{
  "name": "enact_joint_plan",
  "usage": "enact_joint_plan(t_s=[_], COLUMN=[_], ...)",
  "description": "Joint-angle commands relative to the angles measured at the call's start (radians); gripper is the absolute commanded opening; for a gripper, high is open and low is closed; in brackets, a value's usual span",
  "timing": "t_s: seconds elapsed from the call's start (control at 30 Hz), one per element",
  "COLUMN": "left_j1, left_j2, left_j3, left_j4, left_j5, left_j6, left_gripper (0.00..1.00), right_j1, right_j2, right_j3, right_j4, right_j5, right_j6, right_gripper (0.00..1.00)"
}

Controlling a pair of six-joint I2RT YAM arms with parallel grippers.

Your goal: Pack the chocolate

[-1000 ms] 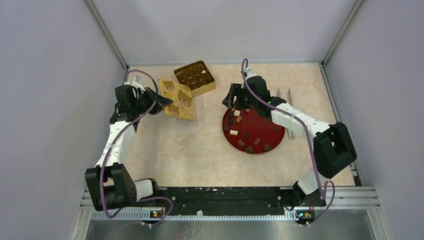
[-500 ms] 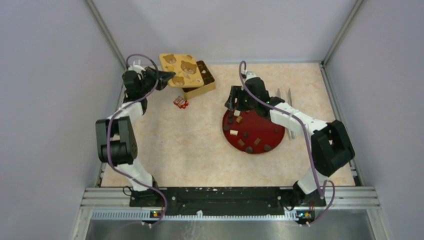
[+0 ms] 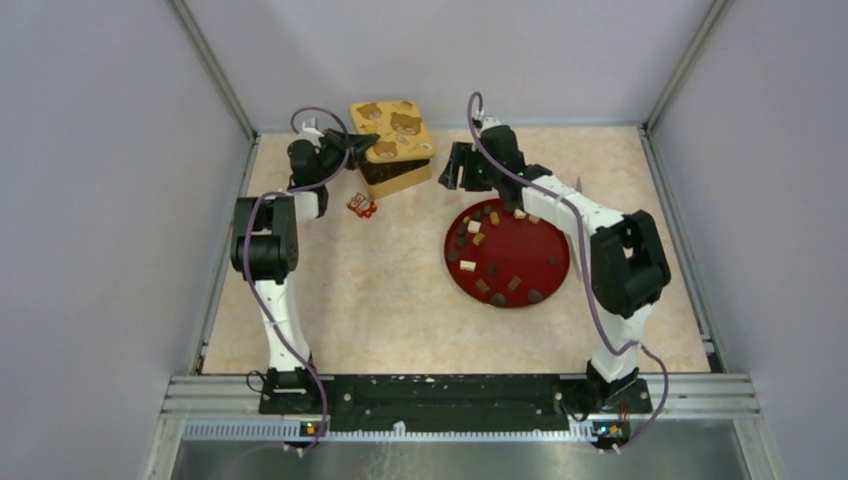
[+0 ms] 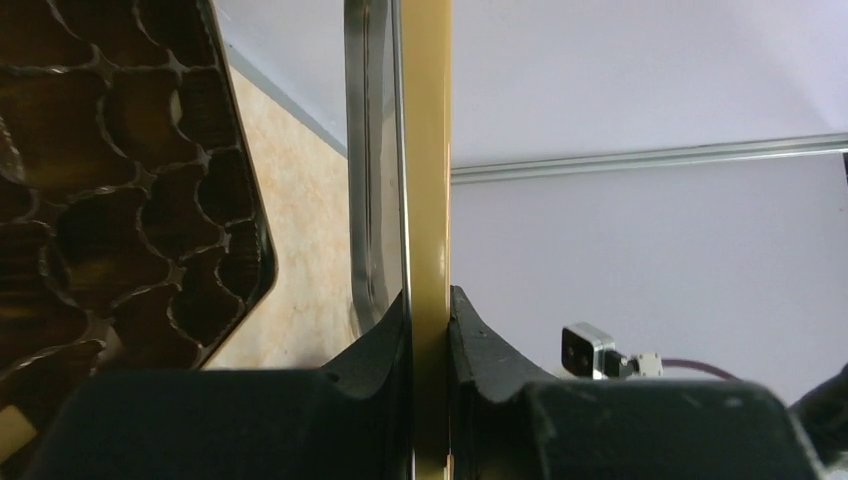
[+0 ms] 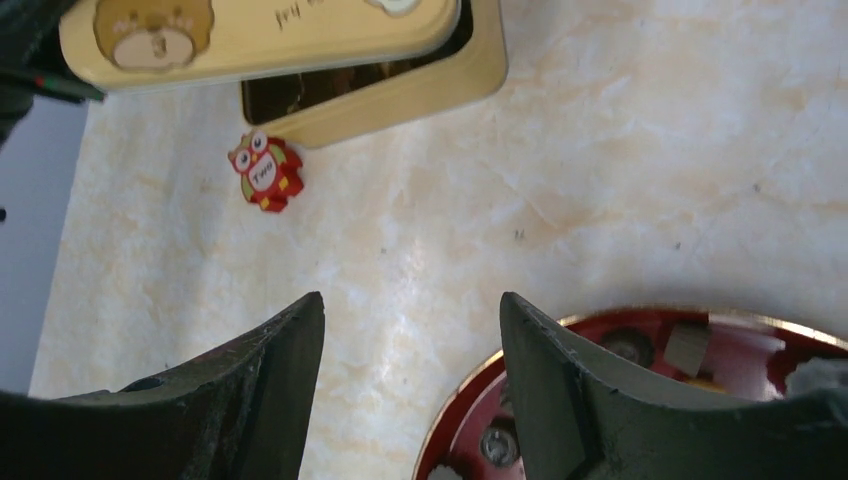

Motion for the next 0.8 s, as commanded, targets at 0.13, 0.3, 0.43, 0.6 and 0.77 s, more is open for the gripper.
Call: enact_joint_plan(t_s=[0.13,0.3,0.43,0.6,0.77], left_j1=[-0.015,-0.015,-0.015,-0.015,-0.015], left_j2=[0.030,0.069,0.081,0.096,0.091], left_j3=[0.043,0.033,0.046,0.050,0.028], left_j4=[0.062,0.087,0.044,0.019,-0.002], left_j5=[-0.084,-0.101,-0.102,-0.112,-0.118], left_j6=[0.047,0.027,0.057,0.061,0.072], left_gripper=[0.00,0.00,0.00,0.05,0.15], right_j1=[-0.066,-0.083,-0.087,-0.087,-0.087], right_j2=[0.209,0.286,0.324,0.384,0.423], right_j3=[0.274,0.404,0.467,0.568,0.615], right_j4=[0.026,-0.004,-0.015,-0.044,-0.042], right_j5=[-0.069,-0.089,-0.093,-0.105,-0.118], right_j6=[0.030,0.035,0.033,0.036,0.042], right_gripper=[0.63,0.63,0.63,0.63,0.63])
